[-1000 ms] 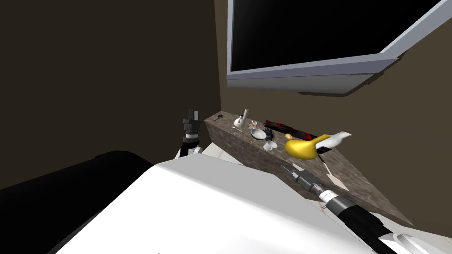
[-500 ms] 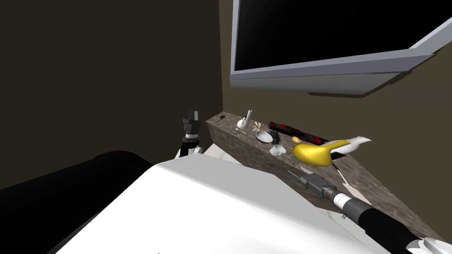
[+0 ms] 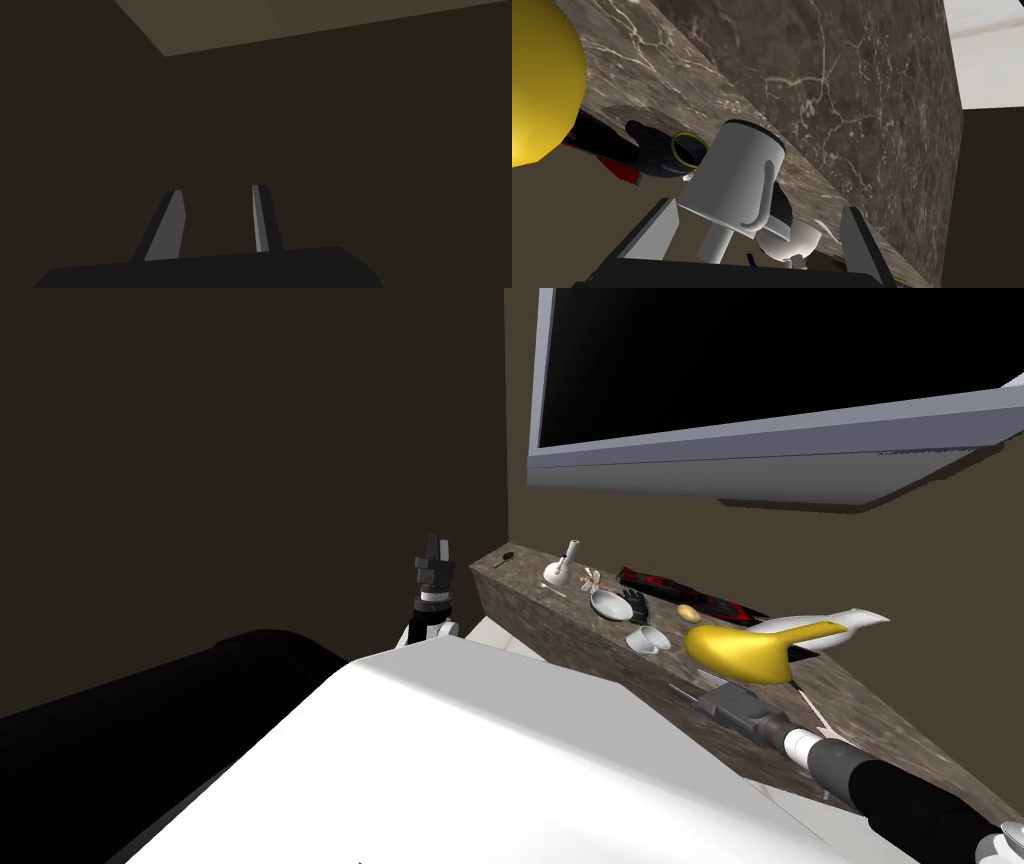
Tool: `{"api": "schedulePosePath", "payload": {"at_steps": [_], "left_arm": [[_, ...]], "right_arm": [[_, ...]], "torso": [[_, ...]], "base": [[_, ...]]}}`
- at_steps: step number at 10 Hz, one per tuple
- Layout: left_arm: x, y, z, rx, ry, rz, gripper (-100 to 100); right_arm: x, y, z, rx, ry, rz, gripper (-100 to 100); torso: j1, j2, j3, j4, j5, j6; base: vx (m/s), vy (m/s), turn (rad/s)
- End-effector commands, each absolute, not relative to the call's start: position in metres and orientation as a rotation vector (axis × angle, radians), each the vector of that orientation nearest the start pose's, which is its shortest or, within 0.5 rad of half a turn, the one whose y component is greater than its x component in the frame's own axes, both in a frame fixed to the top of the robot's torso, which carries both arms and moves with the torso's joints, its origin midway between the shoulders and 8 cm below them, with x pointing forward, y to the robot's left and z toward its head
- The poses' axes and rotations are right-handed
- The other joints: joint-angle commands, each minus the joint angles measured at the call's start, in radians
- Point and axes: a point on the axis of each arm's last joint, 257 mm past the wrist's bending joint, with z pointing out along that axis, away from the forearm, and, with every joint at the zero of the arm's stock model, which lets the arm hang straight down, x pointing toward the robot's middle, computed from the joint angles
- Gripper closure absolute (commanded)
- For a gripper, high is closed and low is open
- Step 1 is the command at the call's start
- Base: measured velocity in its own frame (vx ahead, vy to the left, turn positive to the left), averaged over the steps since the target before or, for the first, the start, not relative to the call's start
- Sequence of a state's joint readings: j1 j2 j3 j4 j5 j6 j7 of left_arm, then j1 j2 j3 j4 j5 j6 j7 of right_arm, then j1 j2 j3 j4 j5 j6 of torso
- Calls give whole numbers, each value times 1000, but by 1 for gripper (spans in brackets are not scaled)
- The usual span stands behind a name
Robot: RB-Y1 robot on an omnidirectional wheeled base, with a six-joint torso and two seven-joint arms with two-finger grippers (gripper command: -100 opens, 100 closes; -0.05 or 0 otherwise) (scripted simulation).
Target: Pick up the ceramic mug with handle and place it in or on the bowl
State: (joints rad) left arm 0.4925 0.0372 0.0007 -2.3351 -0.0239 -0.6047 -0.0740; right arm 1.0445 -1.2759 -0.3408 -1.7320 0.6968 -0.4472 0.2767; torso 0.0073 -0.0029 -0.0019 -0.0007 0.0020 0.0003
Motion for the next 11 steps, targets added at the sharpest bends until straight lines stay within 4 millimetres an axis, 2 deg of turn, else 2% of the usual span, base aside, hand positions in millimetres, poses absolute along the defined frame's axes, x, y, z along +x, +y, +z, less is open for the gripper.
{"api": "schedulePosePath", "payload": {"at_steps": [1,6,9,10,11], "left_arm": [[314,264,68,-456,554,-1258,0],[314,264,68,-456,554,-1258,0],[314,264,68,-456,554,-1258,0],[314,264,68,-456,554,-1258,0],[314,264,68,-456,554,-1258,0]], "right_arm": [[246,-546,-266,-872,2225,-200,-100],[248,-582,-257,-1113,2246,-340,-100],[251,-594,-252,-1221,2245,-390,-100],[250,-591,-253,-1196,2246,-378,-100],[250,-591,-253,-1201,2245,-381,0]], "torso": [[0,0,0,0,0,0],[0,-1,0,0,0,0],[-2,1,0,0,-1,0],[-2,0,0,0,-1,0],[-5,2,1,1,-1,0]], "base": [[48,69,5],[68,103,8],[55,83,11],[27,36,1],[5,7,0]]}}
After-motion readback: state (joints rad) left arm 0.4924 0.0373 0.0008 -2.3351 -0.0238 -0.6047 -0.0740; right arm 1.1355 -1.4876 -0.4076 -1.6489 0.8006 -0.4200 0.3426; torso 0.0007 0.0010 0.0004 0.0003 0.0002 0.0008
